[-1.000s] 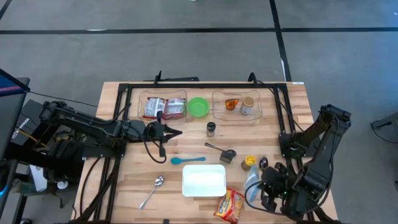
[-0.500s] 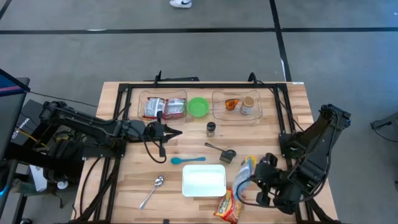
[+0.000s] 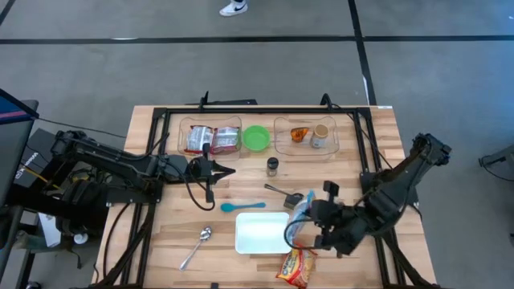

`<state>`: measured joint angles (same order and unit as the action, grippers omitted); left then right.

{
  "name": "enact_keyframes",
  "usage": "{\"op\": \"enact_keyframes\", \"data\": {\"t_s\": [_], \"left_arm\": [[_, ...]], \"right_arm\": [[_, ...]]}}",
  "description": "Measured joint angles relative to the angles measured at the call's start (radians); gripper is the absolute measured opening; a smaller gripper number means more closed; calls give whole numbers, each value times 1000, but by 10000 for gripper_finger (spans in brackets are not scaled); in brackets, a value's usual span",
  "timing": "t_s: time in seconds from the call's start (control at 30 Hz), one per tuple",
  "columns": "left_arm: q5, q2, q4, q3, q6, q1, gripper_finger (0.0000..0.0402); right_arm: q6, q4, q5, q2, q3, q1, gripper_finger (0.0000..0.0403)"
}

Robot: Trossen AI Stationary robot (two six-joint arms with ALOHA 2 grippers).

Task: Pick & Place Food Item
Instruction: Put the blue noodle pack into the left transparent bin

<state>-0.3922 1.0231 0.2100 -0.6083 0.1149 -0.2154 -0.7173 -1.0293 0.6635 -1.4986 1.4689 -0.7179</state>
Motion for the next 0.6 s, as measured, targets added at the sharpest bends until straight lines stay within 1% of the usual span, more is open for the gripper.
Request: {"op": "enact_keyframes", "data": {"t_s": [0.13,0.27,0.4,0.53,0.6], "left_arm": [[0,0,0,0,0,0,0],[0,0,0,0,0,0,0],[0,0,0,0,0,0,0],[0,0,0,0,0,0,0],[0,0,2,0,0,0,0]], "right_arm": [[171,54,0,0,0,63,0],[292,99,-8,0,0,129,0],[373,101,-9,0,0,187,0],[416,107,-15,0,0,244,0],[440,129,-52,0,0,275,0]]}}
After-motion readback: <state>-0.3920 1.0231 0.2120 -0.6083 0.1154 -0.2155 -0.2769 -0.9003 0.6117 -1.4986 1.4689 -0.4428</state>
